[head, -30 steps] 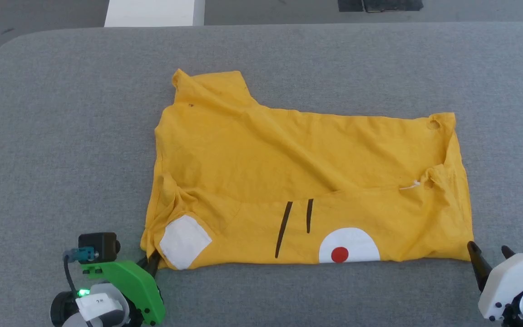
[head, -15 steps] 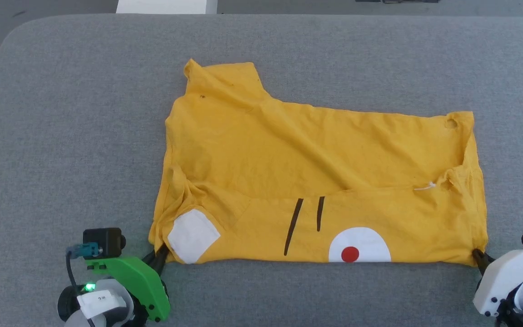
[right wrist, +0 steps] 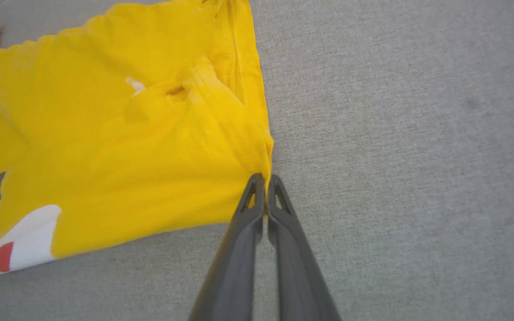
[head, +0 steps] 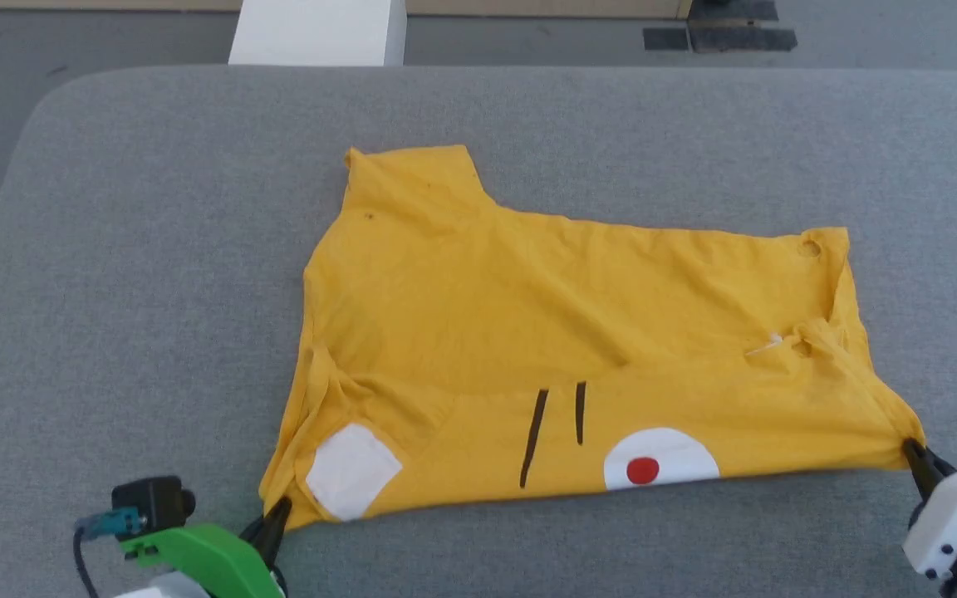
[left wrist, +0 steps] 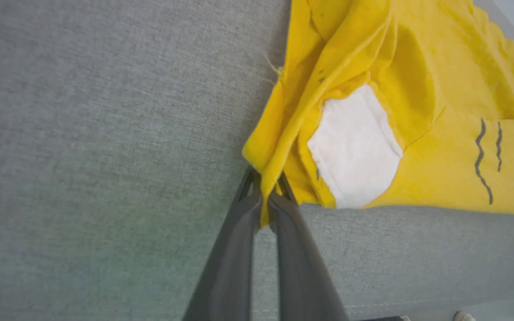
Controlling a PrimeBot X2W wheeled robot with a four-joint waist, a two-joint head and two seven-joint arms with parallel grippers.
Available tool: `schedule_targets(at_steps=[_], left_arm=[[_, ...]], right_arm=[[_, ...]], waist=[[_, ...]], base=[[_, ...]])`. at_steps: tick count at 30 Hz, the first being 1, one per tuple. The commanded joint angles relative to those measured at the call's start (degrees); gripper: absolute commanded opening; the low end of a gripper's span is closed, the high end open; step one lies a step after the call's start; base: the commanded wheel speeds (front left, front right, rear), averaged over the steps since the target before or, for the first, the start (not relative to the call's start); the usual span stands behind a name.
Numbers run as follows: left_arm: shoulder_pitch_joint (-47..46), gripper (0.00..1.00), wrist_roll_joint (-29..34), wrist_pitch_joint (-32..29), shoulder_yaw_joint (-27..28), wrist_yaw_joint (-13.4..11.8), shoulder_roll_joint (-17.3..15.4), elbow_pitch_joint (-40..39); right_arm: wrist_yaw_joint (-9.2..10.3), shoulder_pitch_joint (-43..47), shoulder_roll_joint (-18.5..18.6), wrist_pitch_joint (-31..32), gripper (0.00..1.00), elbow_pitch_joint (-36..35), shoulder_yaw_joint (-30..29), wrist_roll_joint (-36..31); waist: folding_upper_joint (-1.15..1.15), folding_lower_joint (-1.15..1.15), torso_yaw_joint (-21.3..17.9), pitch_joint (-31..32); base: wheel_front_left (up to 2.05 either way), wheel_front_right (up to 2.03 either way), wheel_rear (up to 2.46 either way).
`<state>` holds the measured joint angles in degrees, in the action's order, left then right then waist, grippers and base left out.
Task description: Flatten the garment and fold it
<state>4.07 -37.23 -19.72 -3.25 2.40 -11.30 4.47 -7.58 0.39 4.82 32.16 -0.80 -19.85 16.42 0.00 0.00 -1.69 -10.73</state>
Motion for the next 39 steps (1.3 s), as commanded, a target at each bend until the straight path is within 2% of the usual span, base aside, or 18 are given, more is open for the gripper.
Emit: schedule_targets(at_steps=[1, 7, 13, 14, 15, 16, 17, 23, 28, 33, 36, 39], left_arm=[[1.7, 0.0, -0.6, -0.4, 0.7, -0.6, -0.3, -1.1], [7.3, 0.0, -1.8, -2.6, 1.3, -2.0, -0.7, -5.6], [9.1, 0.0, -2.5, -3.2, 0.7, -2.7, 0.2, -6.1], [8.8, 0.05, -2.5, -2.4, 0.9, -2.8, 0.6, -5.7], [8.5, 0.33, -2.5, -1.9, 0.9, -2.8, 0.9, -5.0], [8.3, 0.58, -2.3, -1.8, 0.6, -2.7, 1.0, -4.2], [7.9, 1.0, -2.3, -1.4, 0.5, -2.6, 1.2, -3.4], [6.2, 1.0, -2.7, 0.9, 0.8, -2.1, 2.1, -0.1], [5.9, 1.0, -2.1, 4.6, 2.4, -2.0, 1.7, -2.8], [4.1, 1.0, 3.4, 14.7, 3.7, -2.3, 1.3, -9.8], [2.9, 1.0, 8.7, 21.6, 2.0, -1.2, 0.9, -12.7], [1.9, 1.0, 14.4, 28.6, 0.1, -1.6, 1.1, -12.7]], right_arm=[[0.09, 1.4, 0.2, 0.2, 0.0, -0.7, -0.7, 0.6], [0.09, 6.1, -0.6, 1.4, 0.0, -3.0, -2.8, 1.3], [0.09, 8.8, -1.3, 1.2, 0.0, -2.9, -2.8, 1.2], [0.09, 8.8, -1.4, 1.0, 0.0, -2.6, -2.8, 1.3], [0.09, 8.7, -1.5, 0.4, 0.0, -2.2, -2.8, 1.2], [0.09, 8.6, -1.6, -0.2, 0.44, -1.8, -2.5, 1.0], [0.09, 8.3, -1.7, -0.8, 1.0, -1.2, -2.2, 0.9], [0.09, 6.6, -1.8, -3.2, 1.0, 1.4, -1.1, 1.3], [0.09, 5.7, -1.3, -4.8, 1.0, -1.0, -0.6, 1.6], [0.09, 3.6, 0.0, -13.2, 1.0, -6.9, 0.1, -1.3], [0.09, 2.4, -0.2, -18.8, 1.0, -9.1, 1.2, -6.2], [0.09, 1.5, -1.0, -23.8, 1.0, -9.9, 2.8, -9.9]], waist=[[0.0, 0.0, -0.2, 2.3], [0.0, 0.0, -0.4, 4.7], [0.0, 0.0, -0.7, 5.0], [0.0, 0.0, -0.7, 4.9], [0.0, 0.0, -0.8, 4.9], [0.0, 0.0, -0.8, 4.9], [0.0, 0.0, -0.9, 4.9], [0.0, 0.0, -1.1, 5.1], [0.0, 0.0, -0.9, 5.3], [0.0, 0.0, -0.5, 4.5], [0.0, 0.0, -0.1, 3.8], [0.0, 0.0, 0.1, 3.1]], base=[[0.0, 0.0, 0.0], [0.0, 0.0, 0.0], [0.0, 0.0, 0.0], [0.0, 0.0, 0.0], [0.0, 0.0, 0.0], [0.0, 0.0, 0.0], [0.0, 0.0, 0.0], [0.0, 0.0, 0.0], [0.0, 0.0, 0.0], [0.0, 0.0, 0.0], [0.0, 0.0, 0.0], [0.0, 0.0, 0.0]])
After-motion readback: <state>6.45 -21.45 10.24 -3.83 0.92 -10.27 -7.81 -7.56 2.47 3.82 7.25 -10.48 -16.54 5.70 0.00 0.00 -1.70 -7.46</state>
